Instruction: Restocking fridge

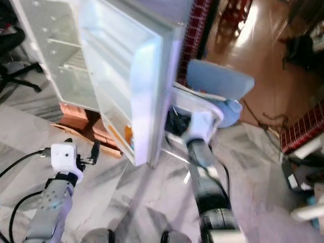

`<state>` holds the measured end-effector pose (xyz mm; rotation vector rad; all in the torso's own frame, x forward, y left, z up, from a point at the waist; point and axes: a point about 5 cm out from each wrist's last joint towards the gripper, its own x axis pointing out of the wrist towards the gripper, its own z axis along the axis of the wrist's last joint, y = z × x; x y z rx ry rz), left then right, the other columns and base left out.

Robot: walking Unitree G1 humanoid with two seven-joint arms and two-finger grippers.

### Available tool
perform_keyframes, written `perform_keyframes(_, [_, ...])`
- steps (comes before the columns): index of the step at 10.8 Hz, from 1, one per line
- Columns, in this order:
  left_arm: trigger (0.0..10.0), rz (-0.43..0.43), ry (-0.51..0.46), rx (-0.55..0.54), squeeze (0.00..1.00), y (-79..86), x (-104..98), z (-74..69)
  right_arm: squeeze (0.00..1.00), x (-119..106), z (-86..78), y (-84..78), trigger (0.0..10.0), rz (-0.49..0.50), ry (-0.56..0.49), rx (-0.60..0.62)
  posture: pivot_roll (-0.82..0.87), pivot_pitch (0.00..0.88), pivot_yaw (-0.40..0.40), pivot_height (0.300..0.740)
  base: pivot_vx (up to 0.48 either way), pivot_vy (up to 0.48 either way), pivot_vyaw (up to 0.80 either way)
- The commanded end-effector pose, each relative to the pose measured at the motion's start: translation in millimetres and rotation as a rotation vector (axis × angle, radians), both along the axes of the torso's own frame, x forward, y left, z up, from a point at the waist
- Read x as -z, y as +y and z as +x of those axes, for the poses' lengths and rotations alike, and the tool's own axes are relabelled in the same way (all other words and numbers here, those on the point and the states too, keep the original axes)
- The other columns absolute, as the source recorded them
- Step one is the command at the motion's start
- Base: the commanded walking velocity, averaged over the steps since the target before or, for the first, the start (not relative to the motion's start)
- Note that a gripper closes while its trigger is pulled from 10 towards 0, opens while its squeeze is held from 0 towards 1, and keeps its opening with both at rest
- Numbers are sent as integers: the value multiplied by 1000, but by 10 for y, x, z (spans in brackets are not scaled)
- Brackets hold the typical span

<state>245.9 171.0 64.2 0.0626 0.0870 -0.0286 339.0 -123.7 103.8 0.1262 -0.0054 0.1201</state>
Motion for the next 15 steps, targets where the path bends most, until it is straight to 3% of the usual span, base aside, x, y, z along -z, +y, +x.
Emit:
perform_keyframes(1, [10000,7,3,-4,0,1,-8,-23,0,-67,100,75,10000,17,5,0,153,88,-81,740,0,0,0])
perform_keyframes(4, [10000,7,-2,-20,0,4,-20,-43,0,-487,370,500,10000,100,-46,-88,185,86,-100,740,0,0,0])
perform_keyframes(5, [10000,6,-3,-21,0,2,-22,-42,0,-519,387,538,10000,108,-49,-97,185,86,-100,740,0,0,0])
perform_keyframes(6, [10000,6,-5,-18,0,-7,-28,-38,0,-671,379,780,10000,271,-85,-250,187,84,-101,740,0,0,0])
perform_keyframes(8, [10000,8,-8,-10,0,-16,-33,-25,0,-906,97,1167,10000,544,-172,-673,184,80,-99,740,0,0,0])
perform_keyframes(9, [10000,9,-9,-3,0,-19,-36,-12,0,-1078,-370,1302,10000,714,-206,-1066,183,79,-98,740,0,0,0])
perform_keyframes(10, [10000,9,-9,-3,0,-11,-35,-10,0,-1065,-559,1250,10000,720,-204,-1179,179,77,-96,740,0,0,0])
perform_keyframes(11, [10000,10,-8,-2,0,-8,-32,-11,0,-978,-572,1197,10000,686,-182,-1169,176,75,-94,740,0,0,0])
perform_keyframes(12, [10000,10,-6,1,0,-10,-26,-11,0,-740,-511,1088,10000,568,-134,-1081,174,75,-94,740,0,0,0])
perform_keyframes(13, [10000,9,-3,4,0,-15,-20,-6,0,-356,-444,879,10000,374,-54,-981,174,74,-95,740,0,0,0])
perform_keyframes(15, [10000,10,6,-9,0,13,-4,-5,0,93,-409,594,10000,28,87,-841,176,72,-96,740,0,0,0])
